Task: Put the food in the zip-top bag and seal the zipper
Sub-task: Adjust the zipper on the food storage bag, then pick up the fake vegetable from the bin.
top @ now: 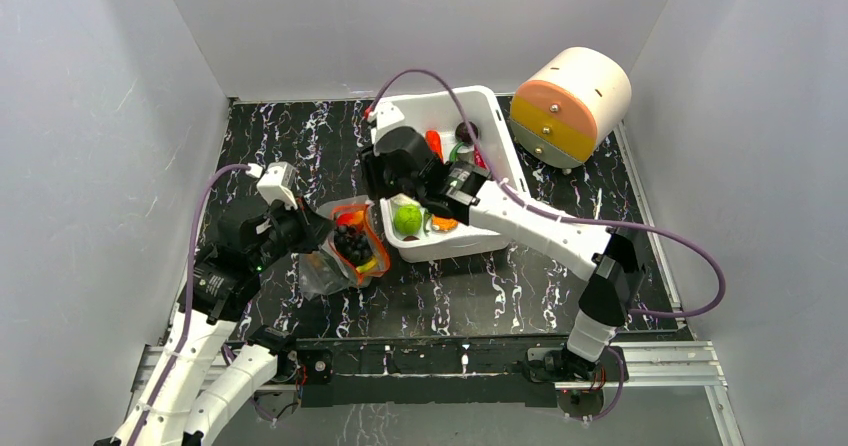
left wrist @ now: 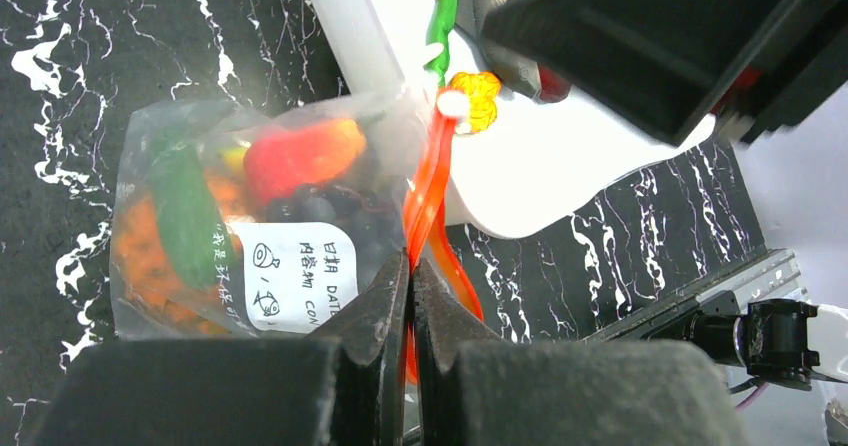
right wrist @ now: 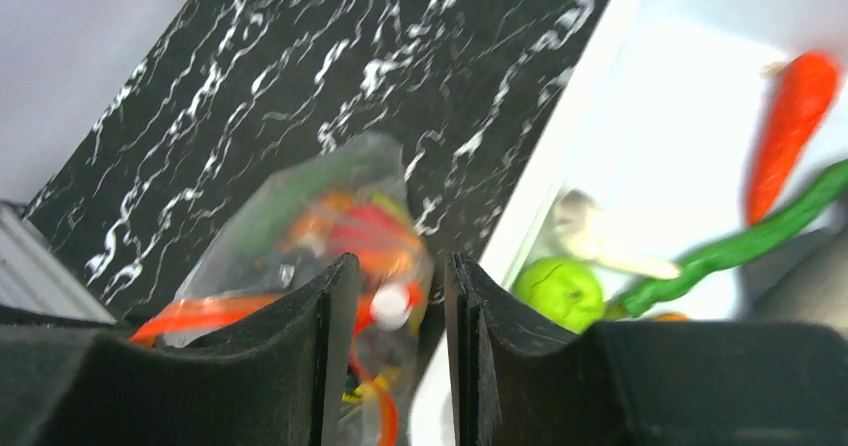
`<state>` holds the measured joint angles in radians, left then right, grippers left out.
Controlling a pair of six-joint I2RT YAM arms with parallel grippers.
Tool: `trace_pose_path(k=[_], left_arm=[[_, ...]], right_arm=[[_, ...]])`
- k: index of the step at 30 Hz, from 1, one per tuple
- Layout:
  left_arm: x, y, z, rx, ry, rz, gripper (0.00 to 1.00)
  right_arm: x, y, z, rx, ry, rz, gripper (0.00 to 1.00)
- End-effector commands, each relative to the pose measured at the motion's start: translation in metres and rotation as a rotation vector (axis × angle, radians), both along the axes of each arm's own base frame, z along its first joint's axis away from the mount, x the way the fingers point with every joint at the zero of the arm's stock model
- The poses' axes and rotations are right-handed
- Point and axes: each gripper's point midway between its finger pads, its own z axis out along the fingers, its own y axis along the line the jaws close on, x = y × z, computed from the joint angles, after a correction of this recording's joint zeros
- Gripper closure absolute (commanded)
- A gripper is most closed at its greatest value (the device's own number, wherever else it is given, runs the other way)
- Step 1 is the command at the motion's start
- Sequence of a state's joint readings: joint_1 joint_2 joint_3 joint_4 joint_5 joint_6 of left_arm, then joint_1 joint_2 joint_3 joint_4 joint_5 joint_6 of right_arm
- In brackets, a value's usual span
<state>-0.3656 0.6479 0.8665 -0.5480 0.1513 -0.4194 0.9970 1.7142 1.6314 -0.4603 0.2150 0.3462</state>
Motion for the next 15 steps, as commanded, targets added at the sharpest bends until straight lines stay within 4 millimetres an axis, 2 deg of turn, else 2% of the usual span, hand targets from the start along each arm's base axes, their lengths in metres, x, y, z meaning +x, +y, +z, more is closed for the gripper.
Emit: trace_pose_path(k=[1,4,6,10,12,15], left_arm=[[0.008,-0.006,0.016,-0.026,-0.070,-0.022,1.00],[0.010,-0.004,0.013,-0.005,-0.065,-0.018,1.00],[0.009,-0.004,0.012,0.006,-0.063,-0.026,1.00],[0.005,-0.002,0.014,0.013,-0.070,-0.028,1.00],[0.003,0.001,0.013,0.018,-0.071,-0.021,1.00],[0.000,0.003,0.009,0.021,-0.069,-0.018,1.00]], right_arm=[[0.042,-0.043,0.048,-0.022,-0.142,-0.101,0.65],[0.065,-0.063,0.045,-0.047,-0.154,-0.150,0.65],[0.083,-0.081,0.035,-0.080,-0.161,-0.210,0.65],[0.120,-0.119,0.002,-0.141,-0.126,-0.369,0.64],[0.138,-0.130,-0.028,-0.188,-0.087,-0.412,0.65],[0.156,-0.139,-0.055,-0.223,-0.048,-0.451,0.66]])
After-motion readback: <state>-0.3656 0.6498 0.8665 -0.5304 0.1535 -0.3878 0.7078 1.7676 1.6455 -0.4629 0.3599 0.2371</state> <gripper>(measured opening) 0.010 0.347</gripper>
